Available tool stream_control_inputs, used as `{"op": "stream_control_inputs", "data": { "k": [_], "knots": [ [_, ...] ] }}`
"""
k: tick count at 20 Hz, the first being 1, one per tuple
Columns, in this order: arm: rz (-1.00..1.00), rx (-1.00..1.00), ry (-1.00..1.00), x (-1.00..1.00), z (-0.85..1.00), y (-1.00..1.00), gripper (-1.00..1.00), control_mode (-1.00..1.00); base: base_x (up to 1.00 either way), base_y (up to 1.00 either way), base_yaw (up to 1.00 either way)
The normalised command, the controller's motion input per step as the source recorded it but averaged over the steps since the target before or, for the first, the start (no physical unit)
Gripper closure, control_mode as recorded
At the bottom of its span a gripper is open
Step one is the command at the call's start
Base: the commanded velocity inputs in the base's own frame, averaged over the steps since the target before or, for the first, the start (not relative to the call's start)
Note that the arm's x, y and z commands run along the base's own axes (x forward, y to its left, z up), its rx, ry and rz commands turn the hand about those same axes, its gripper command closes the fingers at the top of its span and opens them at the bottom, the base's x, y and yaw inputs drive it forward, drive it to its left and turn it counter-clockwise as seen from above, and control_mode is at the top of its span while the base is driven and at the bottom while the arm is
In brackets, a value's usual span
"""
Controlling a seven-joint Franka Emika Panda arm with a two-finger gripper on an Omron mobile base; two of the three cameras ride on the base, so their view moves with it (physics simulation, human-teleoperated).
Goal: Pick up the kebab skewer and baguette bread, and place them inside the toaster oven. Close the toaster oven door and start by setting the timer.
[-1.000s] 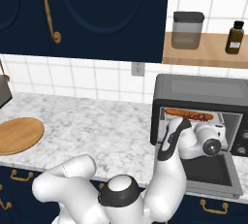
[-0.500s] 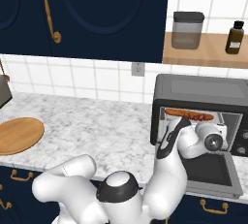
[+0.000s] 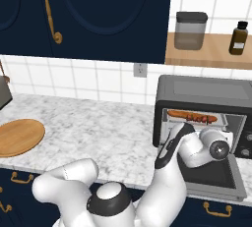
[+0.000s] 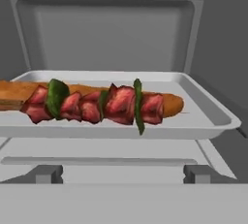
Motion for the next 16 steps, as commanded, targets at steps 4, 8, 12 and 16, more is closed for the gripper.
{"op": "stream_control_inputs", "data": {
  "k": [4, 8, 12, 16],
  "knots": [
    [0.0, 0.0, 0.02, -0.38, 0.0, 0.0, -1.0, -1.0, 0.0, 0.0, 0.0],
    [0.0, 0.0, 0.08, -0.46, 0.0, 0.0, -1.0, -1.0, 0.0, 0.0, 0.0],
    [0.0, 0.0, 0.06, -0.63, 0.0, -0.01, -1.0, -1.0, 0.0, 0.0, 0.0],
    [0.0, 0.0, 0.06, -0.66, 0.0, -0.07, -1.0, -1.0, 0.0, 0.0, 0.0]
  ]
}}
